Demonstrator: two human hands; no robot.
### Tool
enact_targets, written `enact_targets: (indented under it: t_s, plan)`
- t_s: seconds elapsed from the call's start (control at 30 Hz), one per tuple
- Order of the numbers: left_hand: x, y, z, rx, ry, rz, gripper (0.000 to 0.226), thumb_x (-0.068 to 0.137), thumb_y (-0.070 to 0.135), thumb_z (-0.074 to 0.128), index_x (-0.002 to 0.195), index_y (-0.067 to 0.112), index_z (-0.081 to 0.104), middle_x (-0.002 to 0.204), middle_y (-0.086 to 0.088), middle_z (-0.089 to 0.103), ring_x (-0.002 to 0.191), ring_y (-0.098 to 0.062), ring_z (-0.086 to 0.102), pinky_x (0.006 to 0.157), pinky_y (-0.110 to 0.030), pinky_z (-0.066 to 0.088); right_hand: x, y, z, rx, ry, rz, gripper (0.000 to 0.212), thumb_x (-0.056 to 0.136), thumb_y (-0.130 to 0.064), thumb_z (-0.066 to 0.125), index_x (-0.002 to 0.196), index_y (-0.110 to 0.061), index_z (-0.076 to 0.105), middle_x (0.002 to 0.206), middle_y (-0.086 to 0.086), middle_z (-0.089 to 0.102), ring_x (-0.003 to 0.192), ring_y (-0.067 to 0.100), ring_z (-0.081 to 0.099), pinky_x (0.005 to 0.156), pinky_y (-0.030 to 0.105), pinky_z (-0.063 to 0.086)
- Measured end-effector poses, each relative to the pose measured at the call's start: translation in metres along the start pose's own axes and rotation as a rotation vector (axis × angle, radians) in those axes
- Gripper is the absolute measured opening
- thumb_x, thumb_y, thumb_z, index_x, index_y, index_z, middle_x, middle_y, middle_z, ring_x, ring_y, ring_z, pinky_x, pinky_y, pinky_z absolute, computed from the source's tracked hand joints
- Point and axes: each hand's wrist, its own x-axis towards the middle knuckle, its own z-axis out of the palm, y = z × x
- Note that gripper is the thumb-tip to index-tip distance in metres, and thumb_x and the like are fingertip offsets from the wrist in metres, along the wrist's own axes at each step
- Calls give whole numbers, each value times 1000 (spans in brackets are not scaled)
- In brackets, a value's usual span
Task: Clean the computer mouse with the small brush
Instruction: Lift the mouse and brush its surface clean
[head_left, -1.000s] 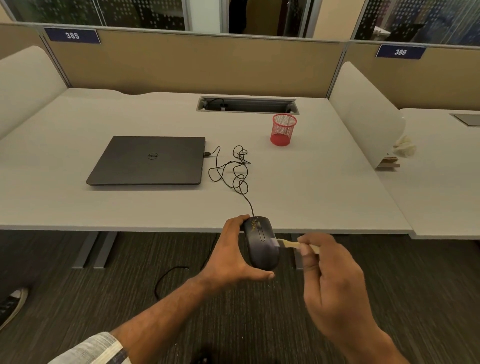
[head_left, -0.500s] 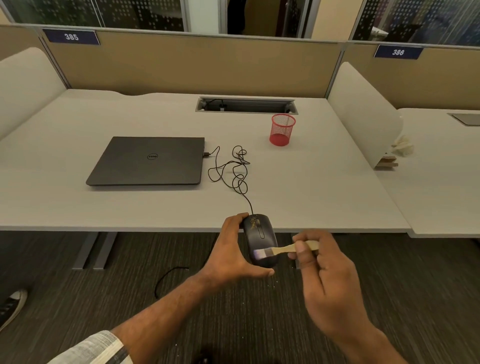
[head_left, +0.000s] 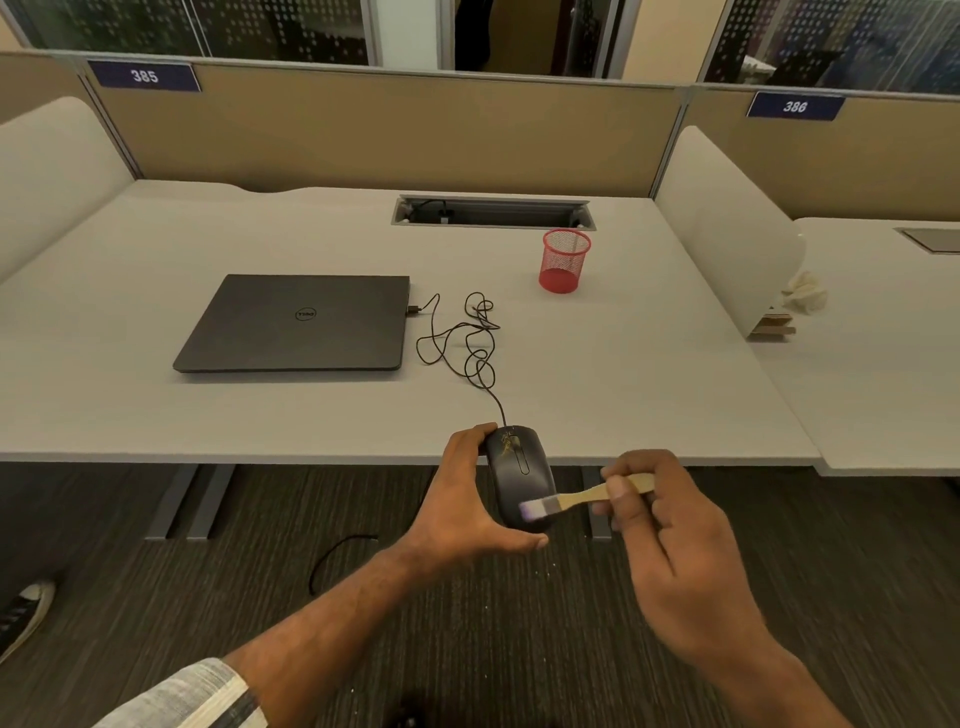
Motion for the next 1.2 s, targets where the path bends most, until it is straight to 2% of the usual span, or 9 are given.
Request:
enact_targets:
  t_s: [0.1, 0.27, 0.5, 0.57, 0.77, 0.83, 0.93, 1.07, 1.2]
  plan:
    - [0, 1, -1, 0, -1, 5, 112, 54, 29, 97, 144, 28, 29, 139, 9, 39, 127, -8, 43, 114, -30, 38, 0, 5, 2, -51, -56, -9, 19, 92, -44, 36, 100, -34, 51, 69, -6, 60, 59, 14, 57, 47, 29, 46]
    - [0, 0, -4, 6, -2, -2, 115, 54, 31, 98, 145, 25, 28, 142, 7, 36, 130, -11, 40, 114, -29, 36, 10, 23, -13, -173, -62, 11, 7, 97, -28, 43, 98, -33, 48, 61, -5, 52, 59, 10, 52, 45, 21, 40]
    - [0, 0, -3, 20, -28, 18, 114, 53, 34, 97, 143, 30, 28, 141, 9, 36, 130, -9, 41, 111, -24, 37, 32, 11, -24, -27, 34, 33, 22, 95, -32, 45, 116, -29, 50, 78, -4, 64, 69, 14, 64, 59, 35, 54]
    - [0, -1, -3, 35, -49, 25, 115, 53, 35, 97, 143, 31, 27, 140, 10, 35, 129, -8, 40, 111, -23, 36, 44, 6, -27, -39, -17, -4, 30, 93, -34, 44, 121, -26, 48, 83, -6, 66, 79, 8, 65, 67, 27, 54]
    - [-5, -3, 1, 30, -96, 24, 113, 52, 41, 95, 140, 38, 24, 140, 15, 33, 129, -6, 38, 100, -6, 31, 86, -4, -34, -85, -188, -69, 5, 95, -20, 57, 99, -23, 56, 86, -13, 65, 83, 3, 64, 67, 9, 49]
    - [-7, -5, 3, 26, -106, 18, 113, 52, 40, 96, 140, 39, 24, 139, 18, 32, 129, -4, 38, 99, -4, 30, 94, -8, -31, -55, -254, -68, 4, 95, -19, 58, 96, -23, 59, 85, -12, 67, 83, 3, 64, 69, 10, 49]
    - [-11, -5, 6, 26, -117, 15, 116, 52, 39, 97, 143, 34, 25, 140, 18, 33, 130, -4, 38, 105, -10, 33, 98, -9, -18, -26, -360, -71, 5, 96, -19, 58, 95, -23, 60, 83, -10, 67, 79, 7, 64, 70, 19, 52]
    - [-15, -3, 8, 42, -150, 37, 119, 52, 38, 96, 148, 28, 26, 146, 12, 33, 134, -7, 37, 115, -27, 36, 96, 0, 1, -94, -402, -70, 9, 97, -23, 56, 92, -30, 55, 81, -12, 65, 80, -6, 60, 64, 10, 48]
    - [-18, -5, 11, 44, -150, 53, 112, 53, 35, 97, 144, 30, 32, 143, 16, 35, 133, 0, 36, 113, -20, 35, 96, 10, 9, -131, -317, -71, 10, 97, -19, 56, 93, -28, 54, 78, -18, 61, 82, -13, 58, 67, 2, 43]
